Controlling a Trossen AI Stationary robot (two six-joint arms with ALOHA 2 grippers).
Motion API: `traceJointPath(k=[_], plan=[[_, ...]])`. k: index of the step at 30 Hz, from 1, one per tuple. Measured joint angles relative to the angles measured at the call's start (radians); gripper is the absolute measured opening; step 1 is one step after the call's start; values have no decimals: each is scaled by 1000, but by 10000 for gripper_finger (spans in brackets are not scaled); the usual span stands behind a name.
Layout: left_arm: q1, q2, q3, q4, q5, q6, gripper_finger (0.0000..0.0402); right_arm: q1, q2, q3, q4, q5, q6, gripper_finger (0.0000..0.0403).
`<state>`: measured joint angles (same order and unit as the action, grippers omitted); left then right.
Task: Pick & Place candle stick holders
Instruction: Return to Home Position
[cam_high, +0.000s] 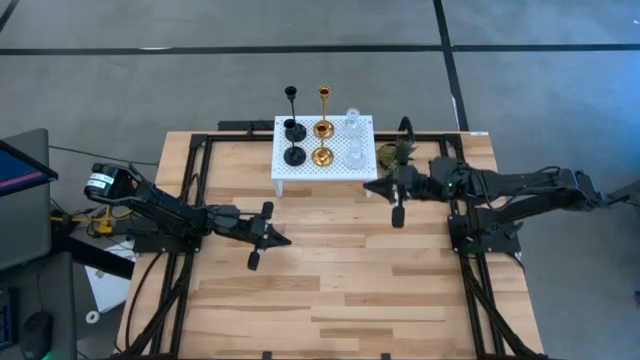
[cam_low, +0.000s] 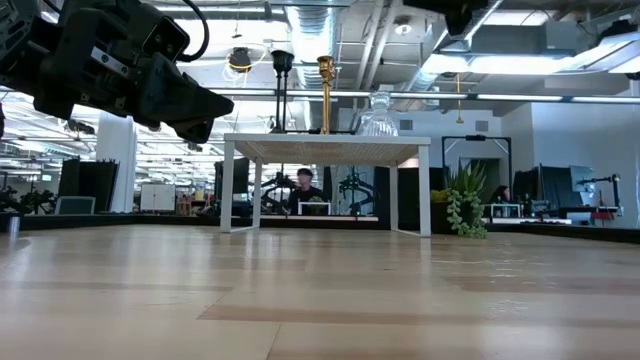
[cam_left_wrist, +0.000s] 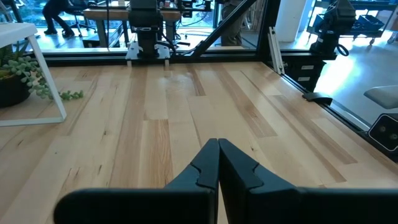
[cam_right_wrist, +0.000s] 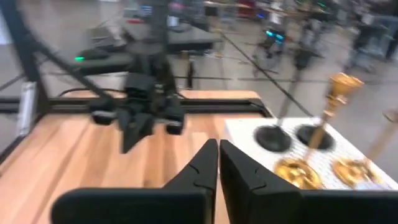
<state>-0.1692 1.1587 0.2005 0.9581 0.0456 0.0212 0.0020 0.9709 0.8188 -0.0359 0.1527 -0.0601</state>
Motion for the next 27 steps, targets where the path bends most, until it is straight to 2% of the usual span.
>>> traceJointPath(k=[9,17,24,27], plan=[[0,0,0,0,0,0,4,99,27,0,2,-25,-107,1],[0,-5,0,-1,0,0,4,103,22,0,-1,-25,-115,0],[-13,-108,-1,-1,0,8,4,99,6,-88,26,-25,-114,0],[-40,-183,0,-68,0,53,4,89,-24,-159,107,-25,-99,0]])
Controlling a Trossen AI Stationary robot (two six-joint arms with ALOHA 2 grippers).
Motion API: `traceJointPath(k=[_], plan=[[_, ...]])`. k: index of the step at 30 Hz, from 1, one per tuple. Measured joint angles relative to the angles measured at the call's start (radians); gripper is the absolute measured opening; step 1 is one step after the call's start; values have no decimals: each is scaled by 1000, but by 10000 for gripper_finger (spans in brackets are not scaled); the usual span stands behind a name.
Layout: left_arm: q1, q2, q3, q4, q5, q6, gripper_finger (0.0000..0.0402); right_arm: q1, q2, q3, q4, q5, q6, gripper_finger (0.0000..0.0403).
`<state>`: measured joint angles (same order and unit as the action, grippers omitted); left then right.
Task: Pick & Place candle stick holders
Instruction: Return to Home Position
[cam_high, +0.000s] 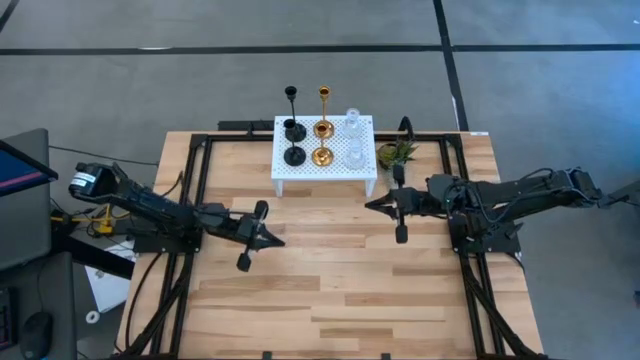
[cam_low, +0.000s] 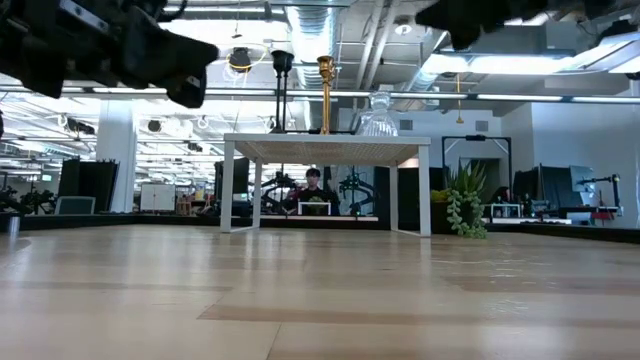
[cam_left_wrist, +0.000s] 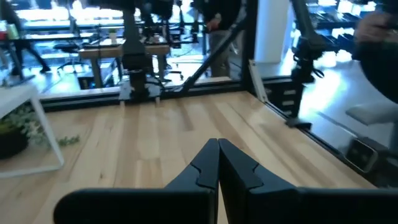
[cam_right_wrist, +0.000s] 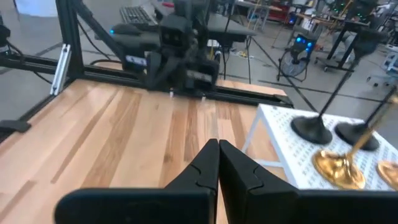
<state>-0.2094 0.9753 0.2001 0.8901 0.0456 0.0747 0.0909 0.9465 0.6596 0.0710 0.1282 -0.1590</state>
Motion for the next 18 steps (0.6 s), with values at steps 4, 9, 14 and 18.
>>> traceJointPath(k=[4,9,14,18], plan=[[-24,-108,0,-124,-2,23,4,-19,-78,-98,78,0,39,0],[-42,-228,0,-218,-46,26,4,-15,-197,-205,122,0,71,0],[-41,-305,0,-314,-54,100,4,-6,-309,-260,150,0,60,0],[-26,-332,0,-315,-58,131,4,-6,-388,-273,138,0,55,0]])
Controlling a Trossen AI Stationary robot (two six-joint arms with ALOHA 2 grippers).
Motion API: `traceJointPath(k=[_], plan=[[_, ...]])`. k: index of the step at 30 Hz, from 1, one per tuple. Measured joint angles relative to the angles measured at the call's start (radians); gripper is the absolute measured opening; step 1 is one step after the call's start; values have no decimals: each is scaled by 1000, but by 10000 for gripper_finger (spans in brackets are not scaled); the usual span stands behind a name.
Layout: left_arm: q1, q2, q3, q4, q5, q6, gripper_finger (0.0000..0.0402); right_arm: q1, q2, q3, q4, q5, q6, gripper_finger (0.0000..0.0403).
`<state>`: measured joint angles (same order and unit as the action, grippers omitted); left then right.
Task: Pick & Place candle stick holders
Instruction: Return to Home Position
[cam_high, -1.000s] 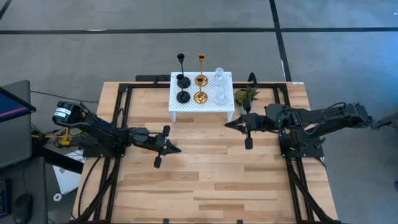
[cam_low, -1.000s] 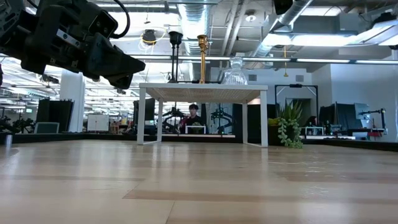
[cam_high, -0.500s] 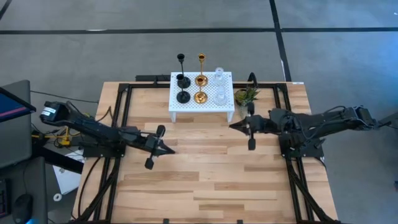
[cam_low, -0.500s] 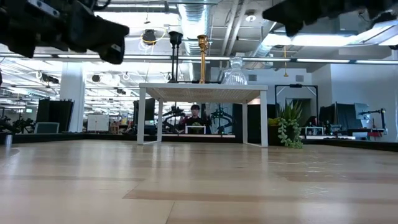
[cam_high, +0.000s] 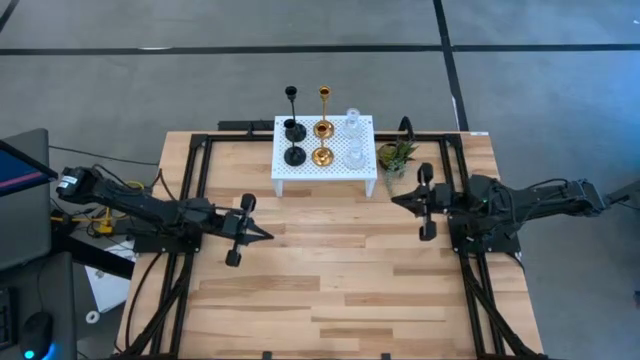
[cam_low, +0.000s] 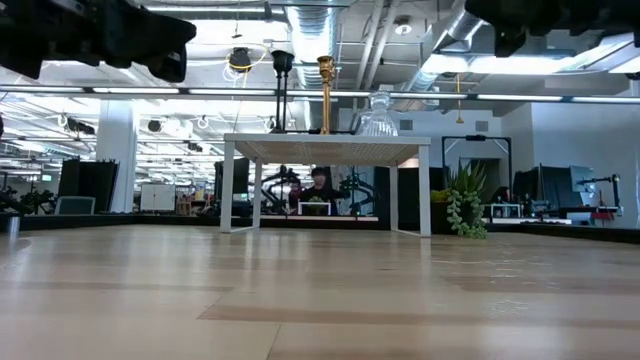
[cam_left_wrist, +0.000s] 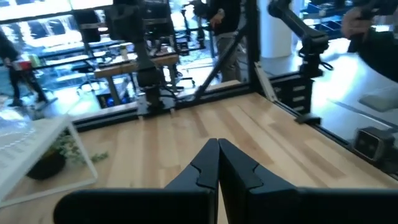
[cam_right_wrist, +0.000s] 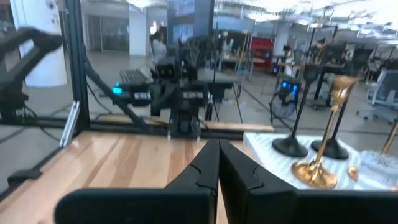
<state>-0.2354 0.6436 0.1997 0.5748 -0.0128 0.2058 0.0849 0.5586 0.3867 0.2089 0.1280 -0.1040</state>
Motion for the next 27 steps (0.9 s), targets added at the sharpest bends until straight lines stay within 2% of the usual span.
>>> traceJointPath(k=[11,17,19,27], plan=[[38,5,0,-22,-3,-4,4,0,-193,0,-162,6,-8,0],[38,5,0,-22,-2,-10,4,0,-316,1,-263,109,26,0],[38,5,0,-22,-2,-12,4,0,-344,1,-300,113,40,0],[38,5,0,-22,-2,-31,4,0,-442,1,-384,-26,52,0]])
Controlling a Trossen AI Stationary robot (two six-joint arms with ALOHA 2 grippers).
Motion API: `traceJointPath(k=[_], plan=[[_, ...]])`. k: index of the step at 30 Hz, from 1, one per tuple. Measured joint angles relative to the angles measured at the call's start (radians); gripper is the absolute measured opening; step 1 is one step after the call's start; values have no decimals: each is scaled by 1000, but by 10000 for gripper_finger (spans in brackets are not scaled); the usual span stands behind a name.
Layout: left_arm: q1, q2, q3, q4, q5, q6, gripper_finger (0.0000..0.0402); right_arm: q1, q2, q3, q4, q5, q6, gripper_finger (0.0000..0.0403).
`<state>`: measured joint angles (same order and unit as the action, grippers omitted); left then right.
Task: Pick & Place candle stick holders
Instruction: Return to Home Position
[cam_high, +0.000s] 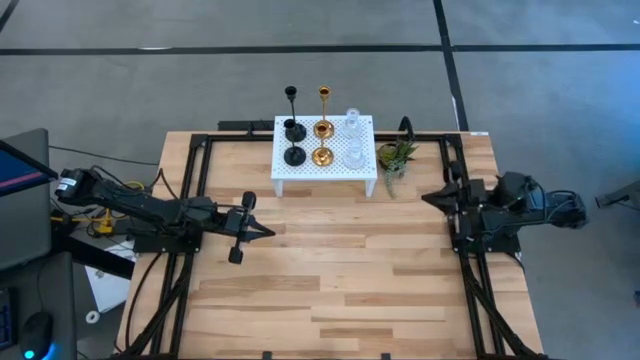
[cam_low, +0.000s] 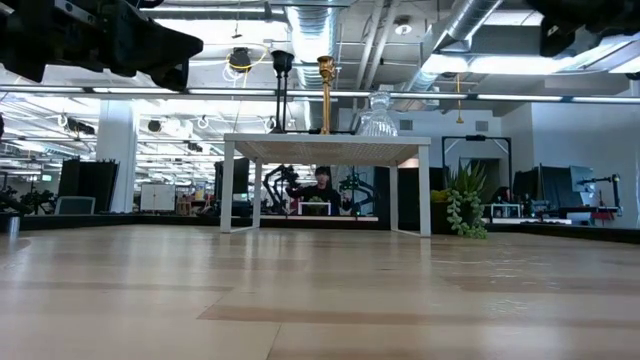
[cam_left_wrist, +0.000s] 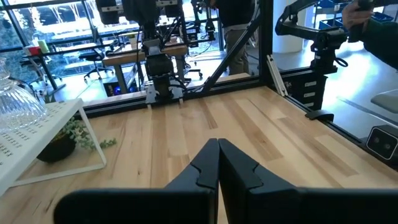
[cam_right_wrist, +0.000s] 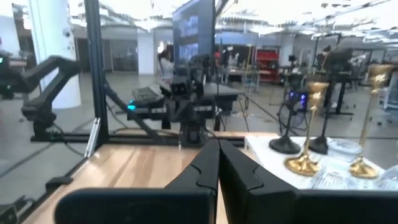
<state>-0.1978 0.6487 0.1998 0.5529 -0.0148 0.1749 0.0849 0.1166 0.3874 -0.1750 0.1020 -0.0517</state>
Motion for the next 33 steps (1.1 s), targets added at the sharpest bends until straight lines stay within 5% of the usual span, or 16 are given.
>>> traceJointPath(k=[7,22,33], plan=[[0,0,0,0,0,0,4,0,-110,0,-42,3,-7,0],[0,0,0,1,0,-3,4,0,-112,-4,-108,-1,43,0],[0,0,0,0,0,-8,4,0,-113,-207,16,-2,53,0]])
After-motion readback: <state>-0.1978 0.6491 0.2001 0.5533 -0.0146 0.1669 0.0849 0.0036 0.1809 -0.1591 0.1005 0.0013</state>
